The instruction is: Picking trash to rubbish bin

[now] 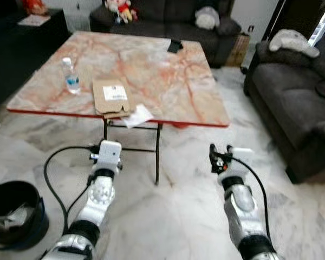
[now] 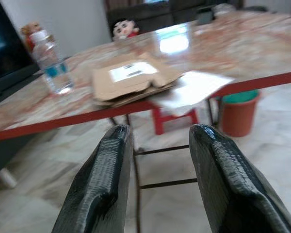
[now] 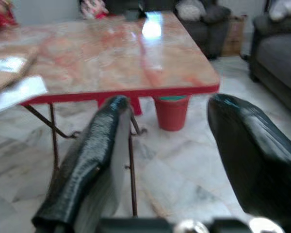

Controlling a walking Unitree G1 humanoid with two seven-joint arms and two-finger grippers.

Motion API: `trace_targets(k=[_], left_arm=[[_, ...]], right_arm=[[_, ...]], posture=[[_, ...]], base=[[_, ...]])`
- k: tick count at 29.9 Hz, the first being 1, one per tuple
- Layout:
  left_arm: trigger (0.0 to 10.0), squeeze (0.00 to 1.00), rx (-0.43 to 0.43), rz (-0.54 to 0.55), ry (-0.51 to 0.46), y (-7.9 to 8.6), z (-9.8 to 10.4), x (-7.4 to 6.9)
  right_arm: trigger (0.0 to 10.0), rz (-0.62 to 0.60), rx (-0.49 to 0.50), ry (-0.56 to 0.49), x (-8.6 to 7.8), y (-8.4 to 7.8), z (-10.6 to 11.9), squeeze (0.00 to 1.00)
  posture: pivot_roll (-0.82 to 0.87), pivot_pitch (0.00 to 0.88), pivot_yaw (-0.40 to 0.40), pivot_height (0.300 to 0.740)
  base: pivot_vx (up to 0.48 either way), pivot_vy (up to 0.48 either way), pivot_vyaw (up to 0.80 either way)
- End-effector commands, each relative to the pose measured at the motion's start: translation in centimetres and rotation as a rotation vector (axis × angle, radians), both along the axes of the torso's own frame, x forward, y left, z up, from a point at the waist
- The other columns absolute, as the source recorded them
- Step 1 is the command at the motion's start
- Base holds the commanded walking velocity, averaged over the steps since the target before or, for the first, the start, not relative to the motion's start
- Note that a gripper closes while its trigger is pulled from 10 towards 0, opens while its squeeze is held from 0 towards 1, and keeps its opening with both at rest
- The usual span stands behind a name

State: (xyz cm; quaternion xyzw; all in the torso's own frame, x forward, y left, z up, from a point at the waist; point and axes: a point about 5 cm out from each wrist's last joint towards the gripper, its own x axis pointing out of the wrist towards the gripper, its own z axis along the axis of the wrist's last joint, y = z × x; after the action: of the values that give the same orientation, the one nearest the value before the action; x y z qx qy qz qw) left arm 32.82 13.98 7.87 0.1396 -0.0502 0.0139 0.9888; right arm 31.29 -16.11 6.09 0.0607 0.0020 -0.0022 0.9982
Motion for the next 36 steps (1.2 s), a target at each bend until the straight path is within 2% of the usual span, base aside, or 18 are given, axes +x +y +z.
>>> trace_targets(k=[1,3,15,36], left_arm=[[10.0,0.0,-0.097,0.026,0.062,0.1,-0.7,-0.1],[10.0,0.0,-0.125,0.033,0.081,0.0,-0.9,-0.1],[10.0,0.0,-0.168,0.002,0.101,-0.6,-1.3,-0.4],[10.0,0.0,-0.164,0.042,0.102,0.5,-1.4,-0.4]], right_arm=[[10.0,-0.001,0.008,-0.02,0.1,-0.1,0.4,0.0],[10.0,0.001,0.007,-0.019,0.1,-0.1,0.4,0.0],[10.0,0.019,-0.001,-0.016,0.2,0.1,0.4,0.0],[10.0,0.054,-0.017,-0.007,0.4,0.5,0.4,0.0]], posture=[[0.09,0.0,-0.077,0.74],[0.09,0.0,-0.077,0.74],[0.09,0.0,-0.079,0.74],[0.09,0.0,-0.081,0.74]], base=[[0.0,0.0,0.0],[0.0,0.0,0.0],[0.0,0.0,0.0],[0.0,0.0,0.0]])
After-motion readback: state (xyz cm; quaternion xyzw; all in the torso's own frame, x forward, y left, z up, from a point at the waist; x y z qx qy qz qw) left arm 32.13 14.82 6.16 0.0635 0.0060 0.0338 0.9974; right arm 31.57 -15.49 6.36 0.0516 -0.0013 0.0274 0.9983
